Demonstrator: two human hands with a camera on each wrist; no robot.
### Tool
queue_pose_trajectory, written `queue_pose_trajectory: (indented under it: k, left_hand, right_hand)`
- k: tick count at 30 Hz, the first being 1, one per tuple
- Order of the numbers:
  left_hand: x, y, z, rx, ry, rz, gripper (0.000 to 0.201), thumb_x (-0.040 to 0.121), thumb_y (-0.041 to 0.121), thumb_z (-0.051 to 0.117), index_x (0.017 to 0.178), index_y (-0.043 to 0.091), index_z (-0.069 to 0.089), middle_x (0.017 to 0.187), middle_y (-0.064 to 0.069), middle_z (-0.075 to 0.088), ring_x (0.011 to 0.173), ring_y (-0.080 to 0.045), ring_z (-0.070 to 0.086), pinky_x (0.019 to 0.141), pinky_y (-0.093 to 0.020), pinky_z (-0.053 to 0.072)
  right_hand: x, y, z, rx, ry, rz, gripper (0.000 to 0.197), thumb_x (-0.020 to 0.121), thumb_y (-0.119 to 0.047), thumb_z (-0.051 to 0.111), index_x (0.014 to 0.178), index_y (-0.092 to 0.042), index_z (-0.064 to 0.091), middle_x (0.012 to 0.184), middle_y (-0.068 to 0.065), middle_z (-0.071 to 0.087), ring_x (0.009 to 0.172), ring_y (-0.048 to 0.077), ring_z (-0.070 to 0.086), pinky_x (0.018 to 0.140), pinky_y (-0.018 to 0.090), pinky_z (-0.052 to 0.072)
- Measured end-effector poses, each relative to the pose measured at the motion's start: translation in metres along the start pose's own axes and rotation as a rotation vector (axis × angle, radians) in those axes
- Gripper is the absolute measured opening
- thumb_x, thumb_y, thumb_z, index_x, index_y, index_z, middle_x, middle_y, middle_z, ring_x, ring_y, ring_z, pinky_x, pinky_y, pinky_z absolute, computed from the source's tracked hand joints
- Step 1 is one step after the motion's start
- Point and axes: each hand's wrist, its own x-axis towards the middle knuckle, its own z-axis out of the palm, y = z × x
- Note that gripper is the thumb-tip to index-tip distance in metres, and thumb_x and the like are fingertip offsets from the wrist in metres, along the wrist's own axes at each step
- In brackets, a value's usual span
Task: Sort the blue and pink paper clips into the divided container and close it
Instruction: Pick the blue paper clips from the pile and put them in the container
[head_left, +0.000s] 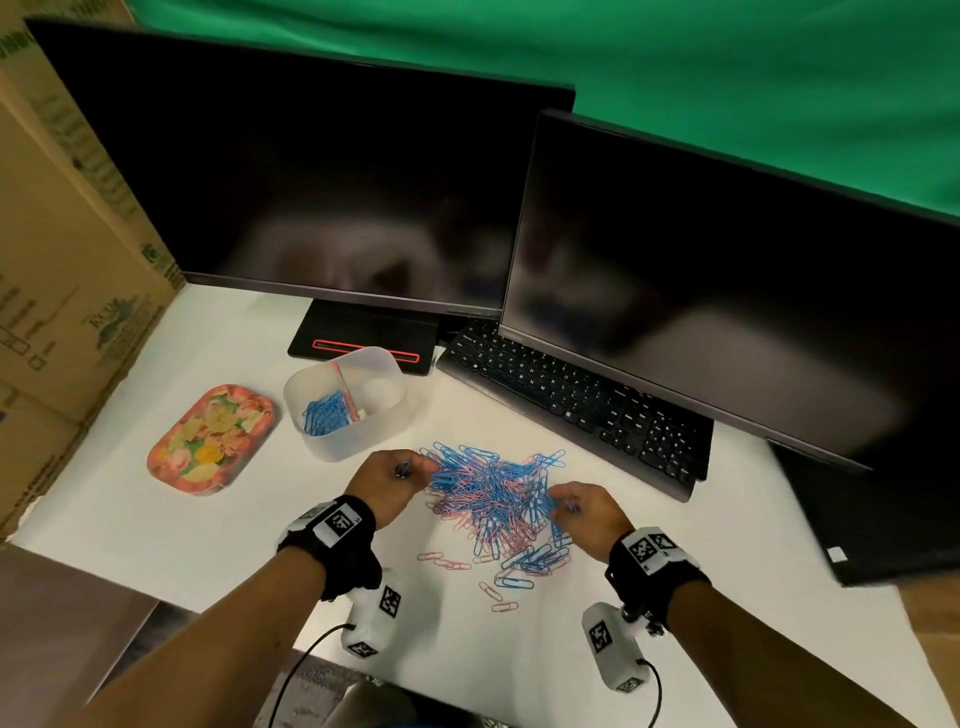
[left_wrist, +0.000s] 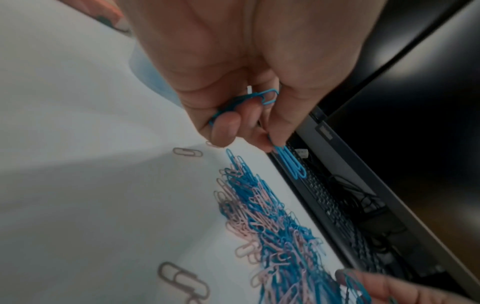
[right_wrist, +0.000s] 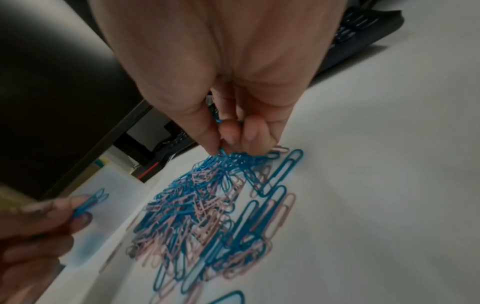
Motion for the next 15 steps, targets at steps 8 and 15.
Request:
queue_pose_trajectory:
  k: [8,15]
  left_hand:
    - [-0.001,0.001,0.001,-0.126,-0.055,-0.106,0.016,0.095,0.010,0.053,0.089,0.011,0.067,0.062,0.002,0.049,0.051,-0.012,0.036,0.048,-0.019,0.034]
    - [-0.001,0.006,0.006,-0.681,-0.020,-0.283,0.018,0.096,0.000,0.044,0.087,0.008,0.057,0.068,-0.005,0.041,0.051,-0.014,0.034,0.045,-0.021,0.030]
  right_hand:
    - [0.002,-0.003,-0.001,0.212,-0.091,0.150,0.018,0.094,-0.012,0.053,0.080,-0.021,0.060,0.065,0.001,0.044,0.055,0.016,0.039,0.049,0.024,0.032]
    - [-0.006,-0.028,-0.002,0.456,-0.083,0.109,0.019,0.096,-0.010,0.052,0.080,-0.007,0.061,0.061,0.005,0.040,0.050,0.014,0.037,0.045,0.022,0.027]
